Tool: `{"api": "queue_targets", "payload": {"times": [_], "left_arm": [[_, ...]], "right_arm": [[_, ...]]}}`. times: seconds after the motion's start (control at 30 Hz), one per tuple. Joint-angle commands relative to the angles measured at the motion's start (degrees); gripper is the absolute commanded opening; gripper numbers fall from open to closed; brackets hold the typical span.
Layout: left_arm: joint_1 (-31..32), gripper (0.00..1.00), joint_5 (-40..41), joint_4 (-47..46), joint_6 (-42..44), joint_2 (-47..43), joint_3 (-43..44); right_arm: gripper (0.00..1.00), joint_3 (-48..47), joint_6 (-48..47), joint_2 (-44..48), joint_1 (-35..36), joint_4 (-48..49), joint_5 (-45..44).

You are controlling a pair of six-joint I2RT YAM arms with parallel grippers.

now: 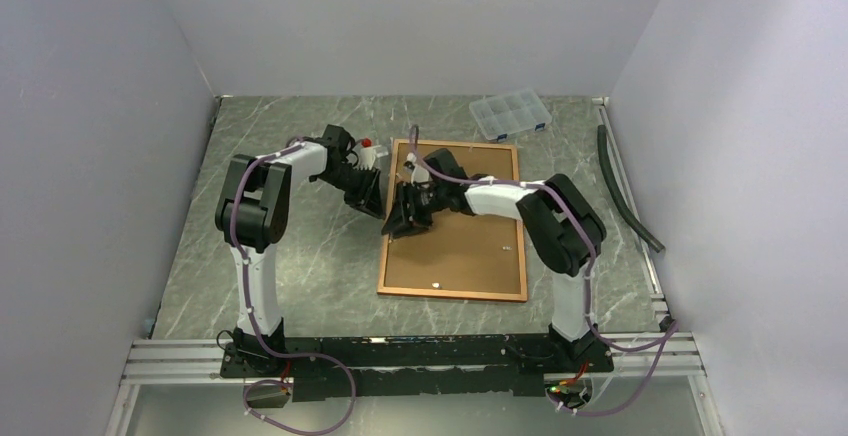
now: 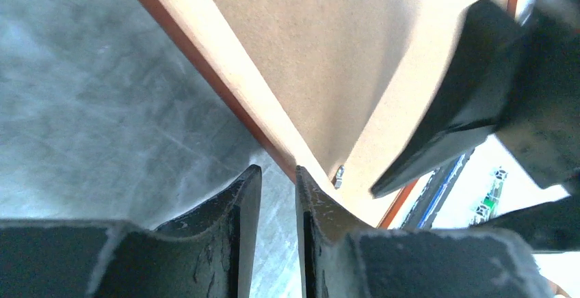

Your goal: Put the photo into the frame

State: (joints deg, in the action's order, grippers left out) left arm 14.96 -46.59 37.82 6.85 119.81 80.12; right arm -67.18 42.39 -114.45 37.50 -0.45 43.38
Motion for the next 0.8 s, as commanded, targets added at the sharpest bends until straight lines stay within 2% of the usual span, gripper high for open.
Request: {"api": "queue_targets", "payload": {"times": [0.0,0.2,0.43,0.77], "left_arm": [[-1.9,0.31,0.9,1.1,0.7,-2.8,4.4],[-3.2,0.36,1.6,-1.3,-2.6,0.1,10.0],[-3.5,0.39,-0.4,-4.1,-9.7,8.1,18.2],[-3.5,0.33,-2.1,-5.8,-11.1,10.9,18.2]], "right_arm": [[0.5,-4.3,-4.6,6.5,-4.6,-3.2,-1.2],[0.54,-12.4,-10.2,1.9,-11.2,-5.9,-5.0],[0.54,-23.5,-11.6,-8.5,-13.2,-7.1,-9.4],[0.53,-32.5,-11.3,-17.0,-13.3,-5.8,-9.1]]}}
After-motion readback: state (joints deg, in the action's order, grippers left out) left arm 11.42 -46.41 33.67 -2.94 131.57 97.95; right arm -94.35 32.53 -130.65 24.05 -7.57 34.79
